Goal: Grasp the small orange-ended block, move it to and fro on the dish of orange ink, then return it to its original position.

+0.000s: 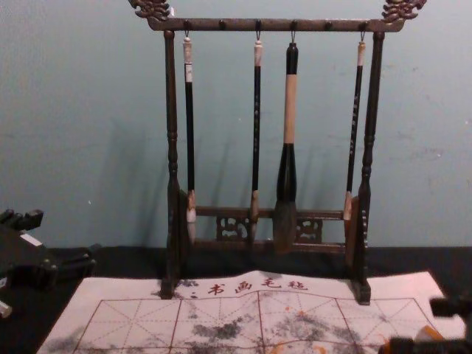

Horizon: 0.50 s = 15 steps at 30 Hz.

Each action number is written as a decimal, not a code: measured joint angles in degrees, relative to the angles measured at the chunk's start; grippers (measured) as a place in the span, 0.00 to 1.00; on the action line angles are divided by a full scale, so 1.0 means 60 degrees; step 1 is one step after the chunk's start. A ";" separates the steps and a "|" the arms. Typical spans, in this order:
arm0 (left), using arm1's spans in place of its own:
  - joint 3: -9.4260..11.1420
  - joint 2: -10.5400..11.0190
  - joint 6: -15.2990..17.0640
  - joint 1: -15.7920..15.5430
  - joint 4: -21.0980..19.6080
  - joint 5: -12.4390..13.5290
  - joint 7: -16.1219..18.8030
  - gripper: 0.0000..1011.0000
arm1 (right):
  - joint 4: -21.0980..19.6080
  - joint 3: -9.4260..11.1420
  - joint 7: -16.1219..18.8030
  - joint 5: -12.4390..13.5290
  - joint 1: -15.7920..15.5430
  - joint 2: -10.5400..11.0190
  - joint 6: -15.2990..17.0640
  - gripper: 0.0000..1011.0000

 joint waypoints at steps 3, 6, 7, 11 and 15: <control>0.0000 0.0000 0.0000 -0.0001 0.0000 0.0000 0.0000 0.99 | -0.0100 0.0056 -0.0193 -0.0137 -0.0025 -0.0158 -0.0201 0.99; 0.0000 0.0000 0.0000 -0.0001 0.0000 0.0000 0.0000 0.99 | -0.0257 0.0242 -0.0715 -0.0459 -0.0053 -0.0440 -0.0513 0.99; 0.0000 0.0000 0.0000 0.0000 0.0000 0.0000 0.0000 0.99 | -0.0257 0.0242 -0.0715 -0.0459 -0.0053 -0.0440 -0.0513 0.99; 0.0000 0.0000 0.0000 -0.0001 0.0000 0.0000 0.0000 0.99 | -0.0478 0.0589 -0.1603 -0.0975 -0.0187 -0.0747 -0.0964 0.99; -0.0001 0.0000 0.0000 -0.0001 0.0000 0.0000 0.0000 0.99 | -0.0555 0.0852 -0.2471 -0.1495 -0.0390 -0.1014 -0.1338 0.99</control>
